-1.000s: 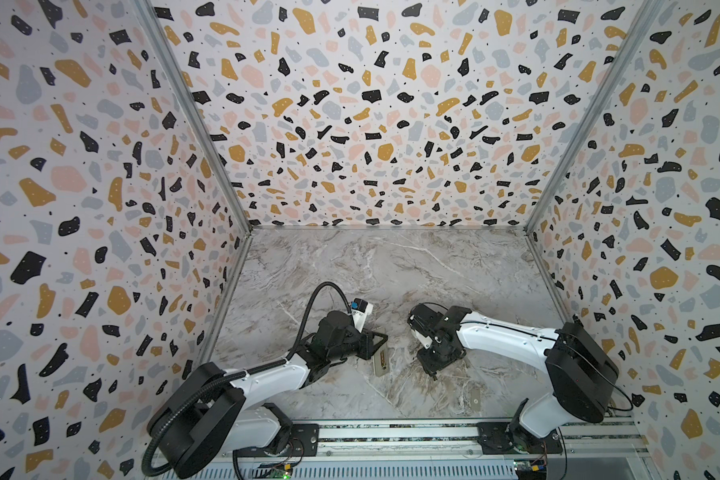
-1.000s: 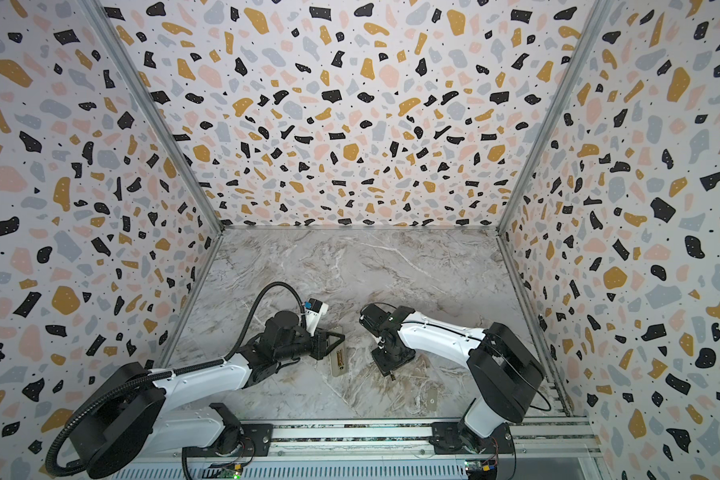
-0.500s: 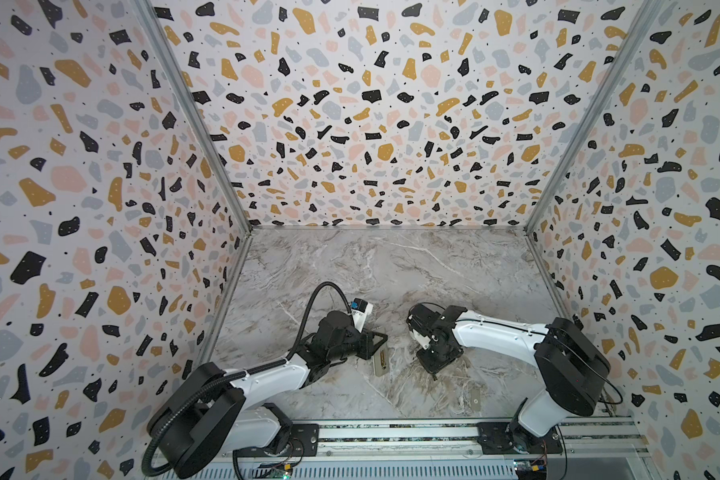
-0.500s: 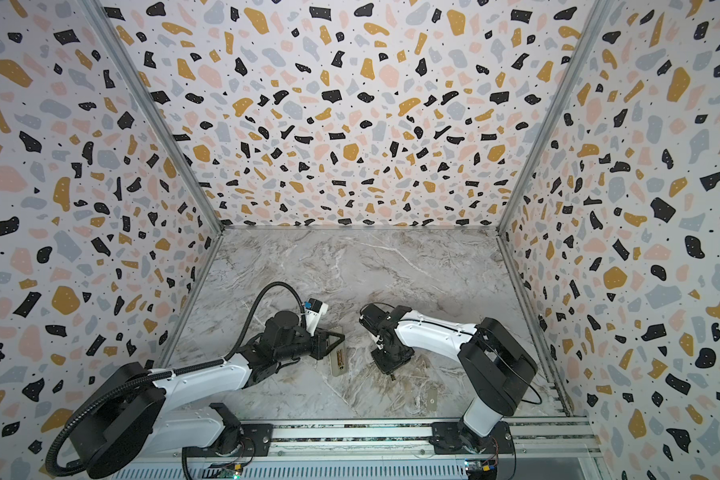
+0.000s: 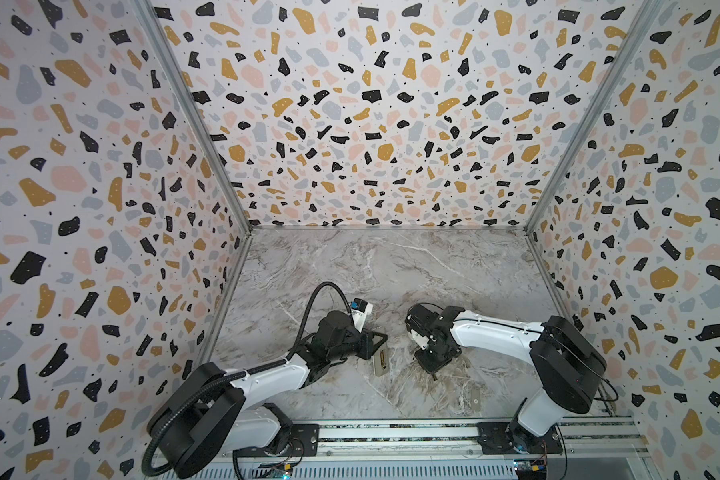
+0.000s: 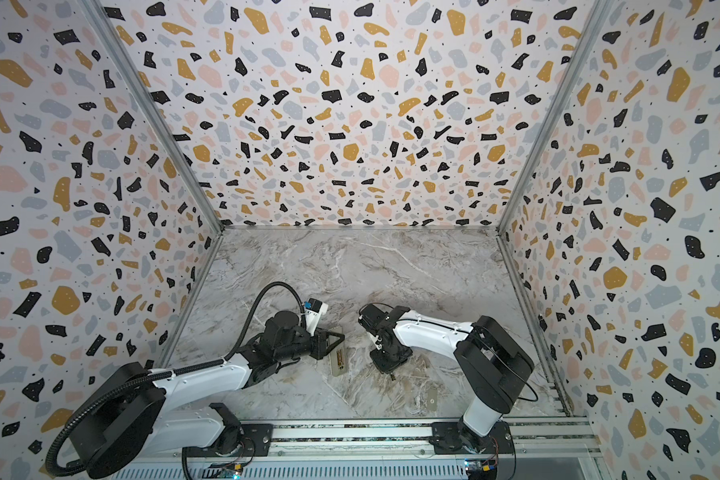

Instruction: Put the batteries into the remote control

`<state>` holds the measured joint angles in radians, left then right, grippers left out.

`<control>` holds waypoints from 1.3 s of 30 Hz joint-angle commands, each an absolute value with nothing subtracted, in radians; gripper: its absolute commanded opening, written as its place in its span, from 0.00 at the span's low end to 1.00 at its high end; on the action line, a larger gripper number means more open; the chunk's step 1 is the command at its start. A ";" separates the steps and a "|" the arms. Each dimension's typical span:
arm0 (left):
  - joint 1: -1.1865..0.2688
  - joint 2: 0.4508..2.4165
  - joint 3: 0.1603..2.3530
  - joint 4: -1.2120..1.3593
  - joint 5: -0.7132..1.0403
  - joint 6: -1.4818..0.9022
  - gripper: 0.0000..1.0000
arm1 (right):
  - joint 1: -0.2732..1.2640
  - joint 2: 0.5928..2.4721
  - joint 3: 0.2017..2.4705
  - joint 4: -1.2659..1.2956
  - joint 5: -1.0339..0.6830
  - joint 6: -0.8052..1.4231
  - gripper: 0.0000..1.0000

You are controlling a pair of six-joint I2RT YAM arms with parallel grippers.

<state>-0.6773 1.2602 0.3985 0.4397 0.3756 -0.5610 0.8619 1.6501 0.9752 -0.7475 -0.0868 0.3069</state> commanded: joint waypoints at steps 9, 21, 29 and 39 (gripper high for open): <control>-0.683 1.231 0.383 0.472 0.357 -0.541 0.00 | 0.862 1.652 0.957 -0.750 -0.093 0.293 0.21; -0.682 1.193 0.382 0.449 0.336 -0.541 0.00 | 0.862 1.642 0.923 -0.728 -0.094 0.287 0.16; -0.683 1.175 0.384 0.443 0.335 -0.556 0.00 | 0.867 1.601 0.909 -0.715 -0.095 0.304 0.08; -0.683 1.180 0.386 0.474 0.341 -0.615 0.00 | 0.911 1.483 0.928 -0.646 -0.062 0.385 0.02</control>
<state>-0.6773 1.1877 0.3878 0.4210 0.3344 -0.5873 0.8917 1.5612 0.9131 -0.6849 -0.0818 0.3325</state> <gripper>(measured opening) 0.233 0.131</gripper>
